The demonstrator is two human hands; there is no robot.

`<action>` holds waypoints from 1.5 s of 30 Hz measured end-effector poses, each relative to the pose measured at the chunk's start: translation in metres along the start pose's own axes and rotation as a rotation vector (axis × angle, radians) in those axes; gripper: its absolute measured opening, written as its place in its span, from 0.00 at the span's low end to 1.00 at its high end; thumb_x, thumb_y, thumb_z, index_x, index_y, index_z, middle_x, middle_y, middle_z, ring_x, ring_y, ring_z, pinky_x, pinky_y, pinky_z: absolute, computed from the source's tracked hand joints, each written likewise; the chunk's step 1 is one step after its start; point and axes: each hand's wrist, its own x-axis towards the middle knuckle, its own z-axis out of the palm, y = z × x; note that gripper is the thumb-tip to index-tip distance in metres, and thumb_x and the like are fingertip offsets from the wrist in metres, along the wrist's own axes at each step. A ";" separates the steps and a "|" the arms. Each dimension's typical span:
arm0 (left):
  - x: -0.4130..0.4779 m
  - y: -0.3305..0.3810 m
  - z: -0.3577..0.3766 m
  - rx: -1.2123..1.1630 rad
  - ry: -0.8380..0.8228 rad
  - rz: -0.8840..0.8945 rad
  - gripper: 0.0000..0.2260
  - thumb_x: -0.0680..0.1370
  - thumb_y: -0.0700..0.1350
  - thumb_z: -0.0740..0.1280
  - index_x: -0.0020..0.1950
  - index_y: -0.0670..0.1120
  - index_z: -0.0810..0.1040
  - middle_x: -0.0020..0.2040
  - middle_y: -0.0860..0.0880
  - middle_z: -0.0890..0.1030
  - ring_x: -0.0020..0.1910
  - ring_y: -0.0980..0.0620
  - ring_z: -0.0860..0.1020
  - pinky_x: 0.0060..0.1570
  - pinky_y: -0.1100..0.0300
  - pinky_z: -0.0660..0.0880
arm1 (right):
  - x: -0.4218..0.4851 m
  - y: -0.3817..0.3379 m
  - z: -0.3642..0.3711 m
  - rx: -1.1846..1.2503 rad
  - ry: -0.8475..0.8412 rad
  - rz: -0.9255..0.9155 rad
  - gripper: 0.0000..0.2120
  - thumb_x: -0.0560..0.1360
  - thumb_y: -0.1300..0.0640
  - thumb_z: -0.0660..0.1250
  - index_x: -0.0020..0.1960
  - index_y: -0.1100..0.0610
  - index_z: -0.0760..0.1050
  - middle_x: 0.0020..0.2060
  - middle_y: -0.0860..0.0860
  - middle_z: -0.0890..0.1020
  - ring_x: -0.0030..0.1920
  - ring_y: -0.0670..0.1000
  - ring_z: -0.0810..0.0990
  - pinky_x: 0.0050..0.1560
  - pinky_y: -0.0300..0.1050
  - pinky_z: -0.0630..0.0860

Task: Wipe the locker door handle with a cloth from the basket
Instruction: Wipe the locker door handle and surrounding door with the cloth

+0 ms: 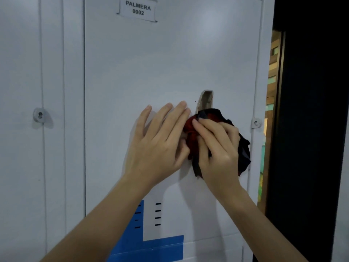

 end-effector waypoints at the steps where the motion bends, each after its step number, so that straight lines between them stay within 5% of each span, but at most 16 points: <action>1: 0.000 0.000 0.000 -0.003 -0.003 0.000 0.22 0.76 0.47 0.60 0.70 0.42 0.71 0.70 0.48 0.70 0.68 0.48 0.69 0.71 0.48 0.55 | 0.000 0.000 0.000 -0.004 -0.008 -0.003 0.14 0.81 0.60 0.57 0.55 0.65 0.80 0.52 0.58 0.82 0.52 0.55 0.74 0.55 0.50 0.73; 11: 0.001 0.000 -0.001 -0.009 -0.008 -0.005 0.22 0.77 0.48 0.59 0.70 0.43 0.70 0.70 0.47 0.70 0.68 0.48 0.69 0.71 0.48 0.56 | 0.002 0.000 0.000 -0.011 -0.029 -0.009 0.14 0.81 0.61 0.56 0.55 0.65 0.80 0.51 0.57 0.82 0.50 0.56 0.74 0.53 0.51 0.73; 16: 0.001 0.000 -0.001 -0.004 -0.003 0.003 0.22 0.77 0.48 0.60 0.70 0.42 0.70 0.70 0.47 0.70 0.68 0.48 0.68 0.70 0.48 0.56 | -0.020 0.012 -0.013 -0.006 -0.098 -0.100 0.13 0.82 0.59 0.57 0.58 0.63 0.78 0.55 0.58 0.80 0.54 0.57 0.75 0.59 0.49 0.71; 29: 0.000 0.000 -0.002 -0.005 -0.004 0.002 0.23 0.75 0.47 0.60 0.69 0.42 0.71 0.70 0.47 0.71 0.67 0.48 0.68 0.70 0.47 0.57 | 0.012 0.046 -0.014 -0.037 -0.082 -0.215 0.11 0.77 0.69 0.61 0.57 0.66 0.77 0.53 0.61 0.80 0.56 0.59 0.76 0.62 0.51 0.71; 41: 0.001 0.000 -0.001 -0.008 -0.001 -0.002 0.23 0.75 0.47 0.59 0.69 0.42 0.71 0.69 0.47 0.72 0.67 0.48 0.68 0.70 0.47 0.58 | 0.024 0.050 -0.019 0.001 -0.047 -0.035 0.12 0.75 0.70 0.61 0.57 0.67 0.76 0.53 0.60 0.79 0.57 0.57 0.74 0.64 0.46 0.69; 45: 0.000 0.000 -0.001 -0.004 -0.005 -0.001 0.23 0.76 0.47 0.59 0.70 0.42 0.70 0.69 0.47 0.71 0.67 0.49 0.68 0.70 0.47 0.58 | 0.005 0.045 -0.022 -0.009 -0.108 -0.130 0.12 0.75 0.69 0.62 0.57 0.67 0.77 0.54 0.60 0.80 0.57 0.58 0.75 0.65 0.46 0.68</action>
